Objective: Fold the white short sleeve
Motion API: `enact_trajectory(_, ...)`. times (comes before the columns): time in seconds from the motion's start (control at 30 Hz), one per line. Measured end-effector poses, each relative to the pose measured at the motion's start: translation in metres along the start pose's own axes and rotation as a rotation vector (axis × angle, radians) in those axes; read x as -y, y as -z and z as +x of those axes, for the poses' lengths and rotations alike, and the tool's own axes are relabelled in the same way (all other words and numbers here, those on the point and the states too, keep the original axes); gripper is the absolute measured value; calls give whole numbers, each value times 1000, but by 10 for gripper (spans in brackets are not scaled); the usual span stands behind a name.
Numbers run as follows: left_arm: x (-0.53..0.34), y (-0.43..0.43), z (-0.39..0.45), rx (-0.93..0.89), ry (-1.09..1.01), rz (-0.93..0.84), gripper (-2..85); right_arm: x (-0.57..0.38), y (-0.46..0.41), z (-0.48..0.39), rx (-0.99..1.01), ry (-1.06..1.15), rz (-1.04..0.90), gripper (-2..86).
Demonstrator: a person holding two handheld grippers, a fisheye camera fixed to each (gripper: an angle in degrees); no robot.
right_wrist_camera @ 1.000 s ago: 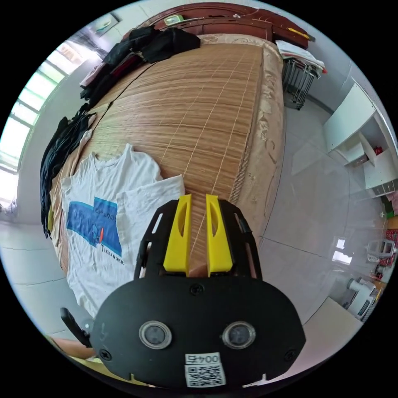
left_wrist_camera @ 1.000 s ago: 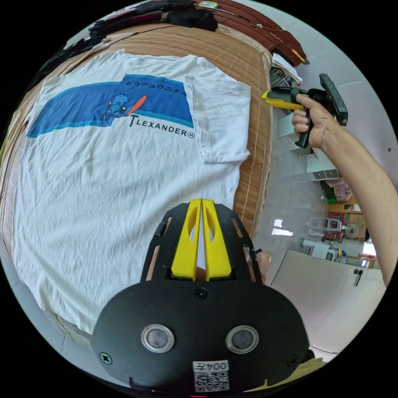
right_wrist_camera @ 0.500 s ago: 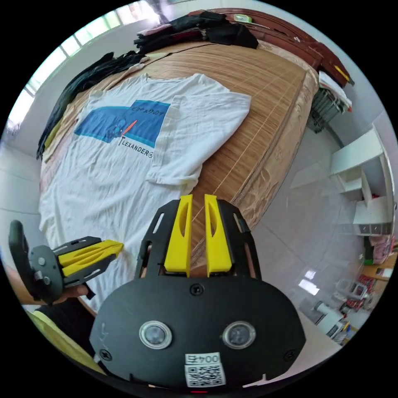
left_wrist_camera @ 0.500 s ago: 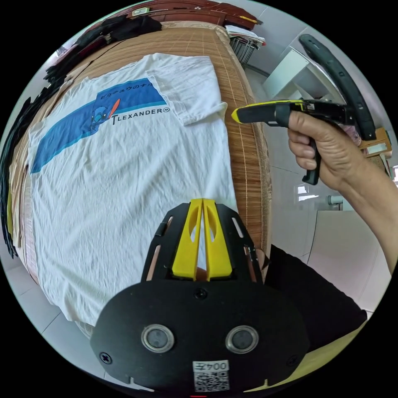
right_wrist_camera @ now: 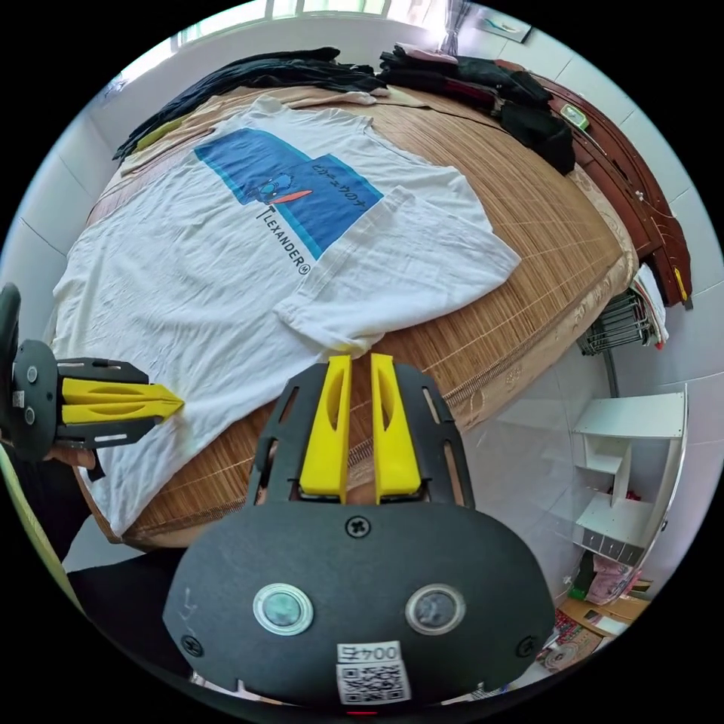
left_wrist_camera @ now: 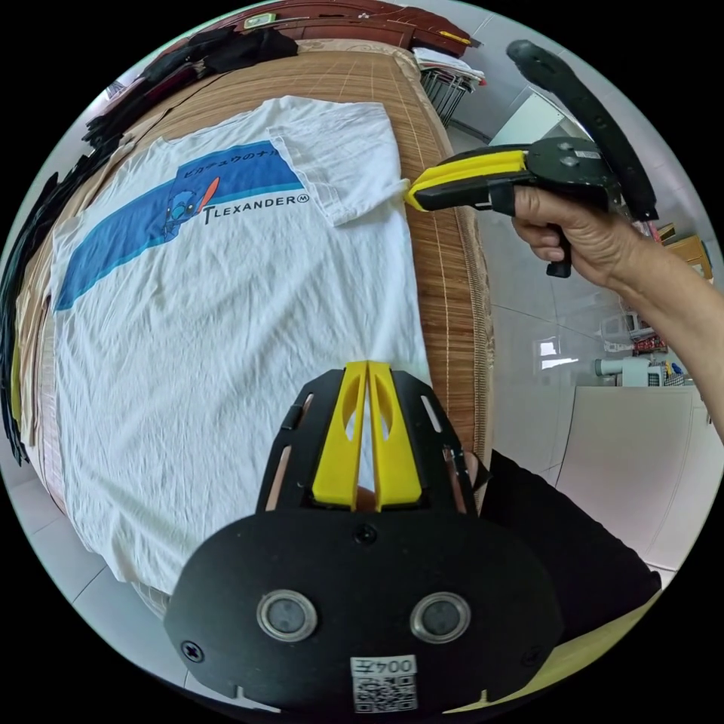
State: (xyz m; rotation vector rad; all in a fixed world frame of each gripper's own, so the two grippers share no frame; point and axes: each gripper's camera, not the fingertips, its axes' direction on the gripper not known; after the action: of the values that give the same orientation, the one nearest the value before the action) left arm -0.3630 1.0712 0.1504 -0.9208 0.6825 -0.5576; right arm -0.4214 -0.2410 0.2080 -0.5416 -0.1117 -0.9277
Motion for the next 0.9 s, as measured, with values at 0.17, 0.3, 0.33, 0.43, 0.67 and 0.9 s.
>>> enact_trajectory(0.17,-7,-7,-7,2,-4,4,5,-6,12,-8,-52,74,-13,70)
enact_trajectory(0.3,-12,-12,-12,8,-7,2,5,-4,17,-4,-64,86,-13,75)
enact_trajectory(0.33,-13,-13,-13,8,-7,2,6,-2,19,-2,-62,90,-7,72)
enact_trajectory(0.43,-16,-17,-18,9,-8,2,6,-1,25,-4,-78,126,30,26)
enact_trajectory(0.67,-22,-28,-31,3,-7,-5,6,-21,24,13,-83,88,-73,4)
enact_trajectory(0.9,-27,-40,-43,-3,-11,-6,5,-21,56,67,7,-143,-37,42)
